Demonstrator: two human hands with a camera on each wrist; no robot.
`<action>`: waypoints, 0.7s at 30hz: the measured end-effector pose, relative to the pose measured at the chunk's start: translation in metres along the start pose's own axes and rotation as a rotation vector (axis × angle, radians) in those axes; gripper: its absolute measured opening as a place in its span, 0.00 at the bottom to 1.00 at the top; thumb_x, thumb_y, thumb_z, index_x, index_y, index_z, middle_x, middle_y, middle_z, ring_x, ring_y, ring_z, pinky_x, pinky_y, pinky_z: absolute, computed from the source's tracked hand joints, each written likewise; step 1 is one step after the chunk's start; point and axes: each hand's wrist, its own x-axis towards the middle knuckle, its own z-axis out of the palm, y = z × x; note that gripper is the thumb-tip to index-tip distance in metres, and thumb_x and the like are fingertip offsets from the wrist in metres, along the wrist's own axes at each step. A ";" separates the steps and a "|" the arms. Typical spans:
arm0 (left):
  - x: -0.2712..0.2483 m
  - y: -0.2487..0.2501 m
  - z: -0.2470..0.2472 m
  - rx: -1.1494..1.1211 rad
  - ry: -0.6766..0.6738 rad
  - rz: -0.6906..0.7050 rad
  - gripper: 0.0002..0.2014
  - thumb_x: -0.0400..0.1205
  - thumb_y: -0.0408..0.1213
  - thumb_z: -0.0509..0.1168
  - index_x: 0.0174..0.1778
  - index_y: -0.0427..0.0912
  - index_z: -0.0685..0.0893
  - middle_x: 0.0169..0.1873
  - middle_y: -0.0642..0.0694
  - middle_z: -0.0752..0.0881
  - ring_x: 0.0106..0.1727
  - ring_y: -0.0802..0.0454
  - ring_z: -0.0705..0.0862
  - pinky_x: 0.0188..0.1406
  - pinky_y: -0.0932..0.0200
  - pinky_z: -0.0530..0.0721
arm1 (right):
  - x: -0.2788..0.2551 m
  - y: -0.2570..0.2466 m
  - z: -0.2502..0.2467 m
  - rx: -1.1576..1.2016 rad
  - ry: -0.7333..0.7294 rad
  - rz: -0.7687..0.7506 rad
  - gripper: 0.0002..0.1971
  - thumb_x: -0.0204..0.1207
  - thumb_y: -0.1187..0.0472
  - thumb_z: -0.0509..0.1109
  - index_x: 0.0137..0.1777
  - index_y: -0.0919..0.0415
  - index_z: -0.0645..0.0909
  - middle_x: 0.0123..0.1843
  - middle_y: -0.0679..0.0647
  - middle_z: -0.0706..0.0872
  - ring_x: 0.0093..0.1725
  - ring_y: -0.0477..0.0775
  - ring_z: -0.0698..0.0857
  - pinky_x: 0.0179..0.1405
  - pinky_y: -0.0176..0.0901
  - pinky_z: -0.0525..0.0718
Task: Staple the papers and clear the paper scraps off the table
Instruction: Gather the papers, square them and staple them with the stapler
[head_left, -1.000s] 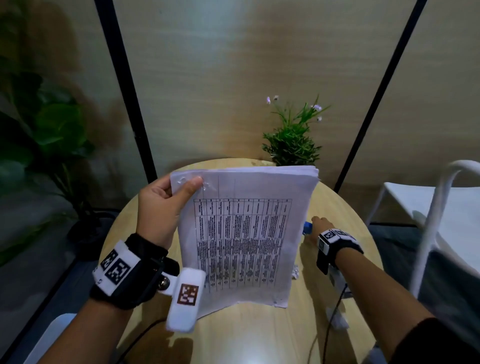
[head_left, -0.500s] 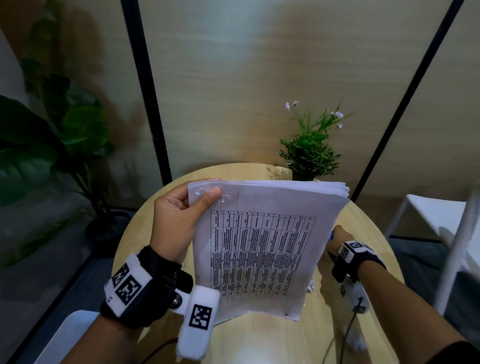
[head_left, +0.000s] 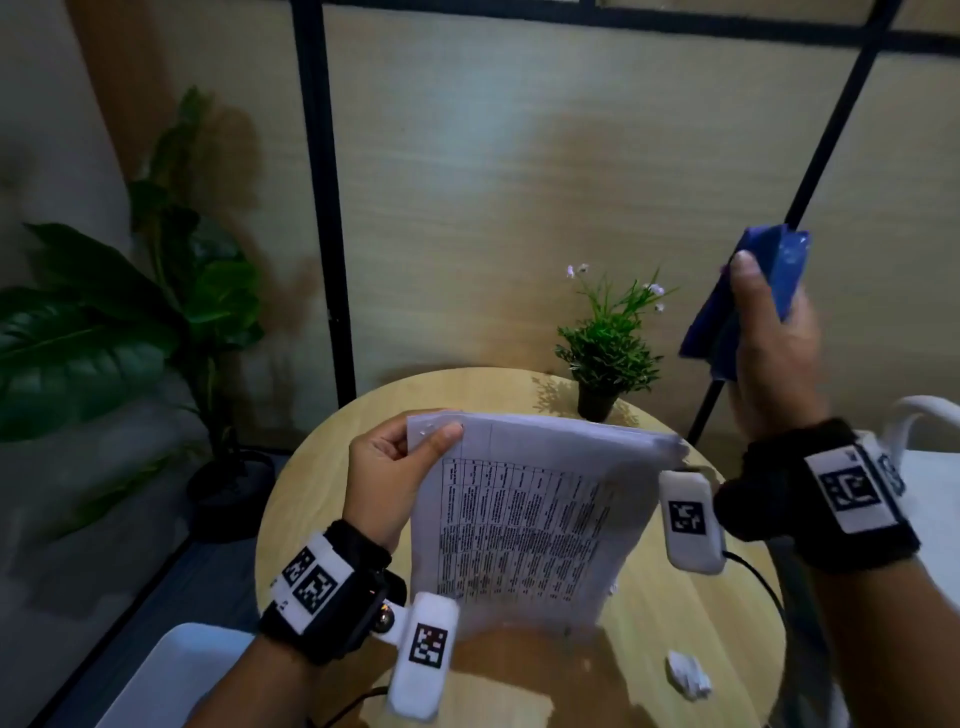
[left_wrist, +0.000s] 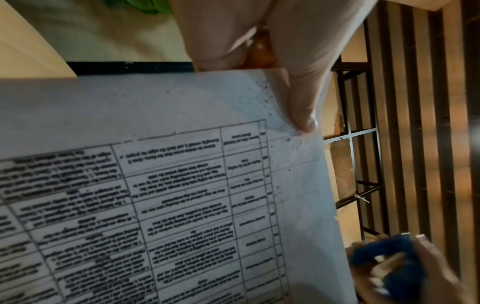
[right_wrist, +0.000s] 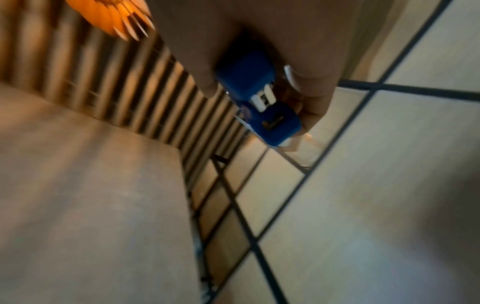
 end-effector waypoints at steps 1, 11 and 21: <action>-0.003 0.001 0.000 0.004 -0.001 0.006 0.05 0.74 0.25 0.69 0.41 0.38 0.88 0.30 0.51 0.91 0.32 0.60 0.87 0.32 0.67 0.86 | -0.012 -0.018 0.005 0.019 -0.022 -0.052 0.07 0.74 0.47 0.63 0.41 0.47 0.73 0.32 0.41 0.74 0.29 0.39 0.74 0.27 0.33 0.74; -0.008 0.001 0.004 0.024 0.018 0.038 0.07 0.75 0.25 0.70 0.40 0.41 0.89 0.31 0.54 0.91 0.35 0.61 0.87 0.35 0.69 0.85 | -0.121 -0.035 0.063 0.074 -0.254 -0.115 0.32 0.66 0.38 0.73 0.53 0.66 0.71 0.41 0.71 0.82 0.32 0.62 0.80 0.31 0.45 0.81; -0.007 -0.003 0.008 -0.030 -0.029 0.026 0.05 0.75 0.26 0.70 0.41 0.39 0.89 0.33 0.50 0.91 0.36 0.60 0.87 0.36 0.67 0.86 | -0.128 0.001 0.081 0.198 -0.308 -0.146 0.20 0.72 0.50 0.70 0.55 0.56 0.65 0.42 0.41 0.84 0.42 0.40 0.84 0.47 0.30 0.81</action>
